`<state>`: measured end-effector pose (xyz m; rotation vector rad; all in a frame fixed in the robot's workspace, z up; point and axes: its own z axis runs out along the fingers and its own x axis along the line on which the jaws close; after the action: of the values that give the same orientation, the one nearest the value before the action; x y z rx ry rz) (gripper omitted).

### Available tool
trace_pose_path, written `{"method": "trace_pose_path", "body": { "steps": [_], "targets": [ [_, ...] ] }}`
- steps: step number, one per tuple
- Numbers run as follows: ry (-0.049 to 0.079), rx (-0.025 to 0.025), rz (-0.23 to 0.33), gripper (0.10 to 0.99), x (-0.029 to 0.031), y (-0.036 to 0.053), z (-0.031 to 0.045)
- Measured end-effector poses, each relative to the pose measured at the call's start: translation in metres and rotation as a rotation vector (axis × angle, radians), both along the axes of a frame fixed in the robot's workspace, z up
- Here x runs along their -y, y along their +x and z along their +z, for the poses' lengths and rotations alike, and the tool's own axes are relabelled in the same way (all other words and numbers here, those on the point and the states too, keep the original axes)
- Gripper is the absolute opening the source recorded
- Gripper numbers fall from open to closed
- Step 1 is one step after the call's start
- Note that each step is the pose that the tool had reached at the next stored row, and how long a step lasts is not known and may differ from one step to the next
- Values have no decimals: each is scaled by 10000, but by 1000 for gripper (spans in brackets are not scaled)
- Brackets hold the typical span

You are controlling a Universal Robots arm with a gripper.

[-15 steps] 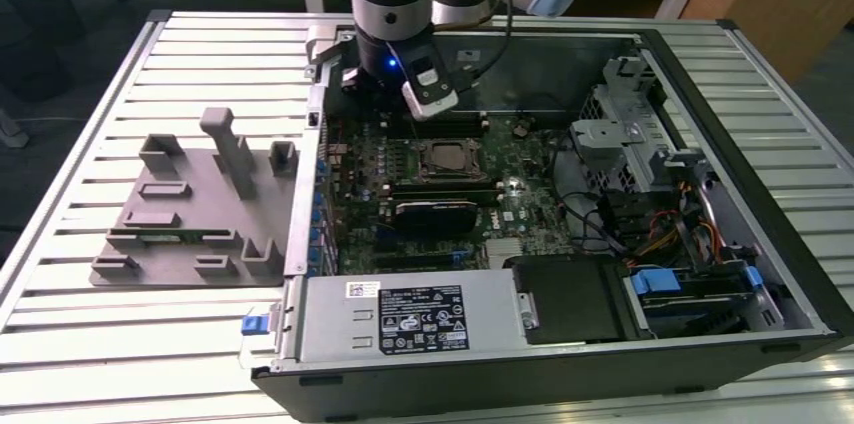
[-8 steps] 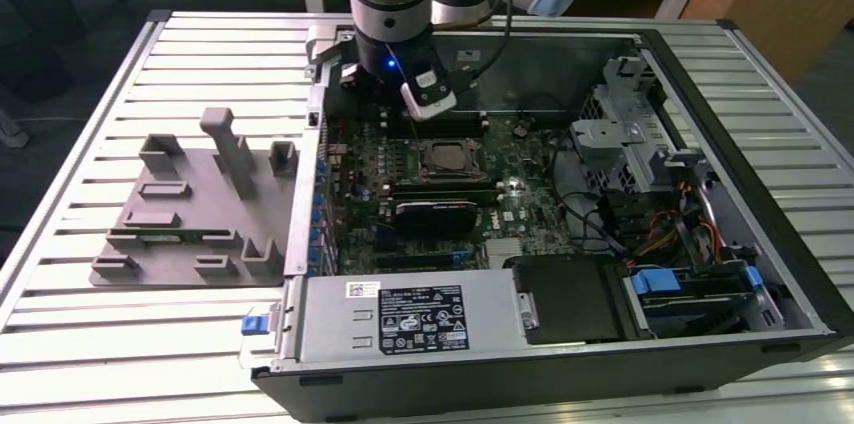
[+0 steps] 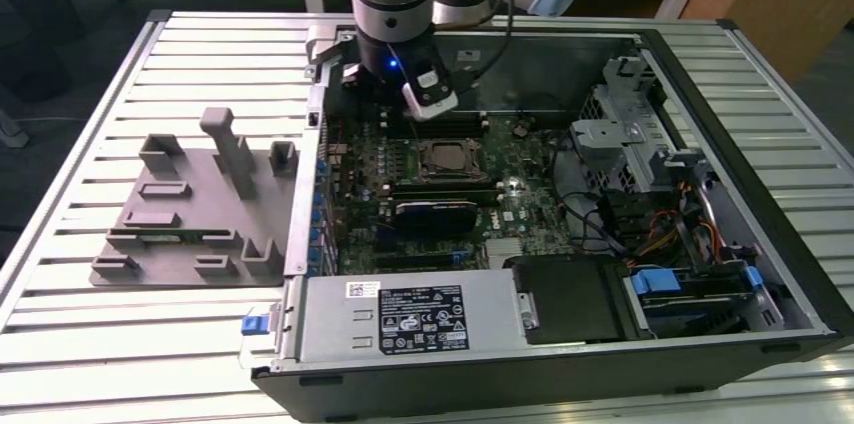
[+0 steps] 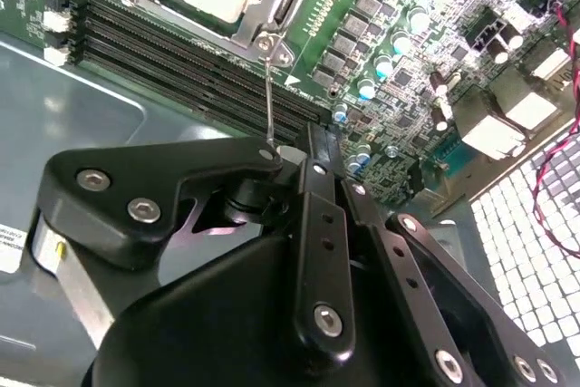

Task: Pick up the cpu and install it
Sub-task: 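Install the first cpu locking lever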

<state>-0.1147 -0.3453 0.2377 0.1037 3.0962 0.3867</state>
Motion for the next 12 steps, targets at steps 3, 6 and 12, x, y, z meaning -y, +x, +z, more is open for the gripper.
{"method": "trace_pose_path", "body": {
  "steps": [3,6,12],
  "targets": [
    [-1,0,0,106,0,43,0],
    [0,0,-1,106,0,95,0],
    [1,-1,-1,106,0,217,0]
  ]
}}
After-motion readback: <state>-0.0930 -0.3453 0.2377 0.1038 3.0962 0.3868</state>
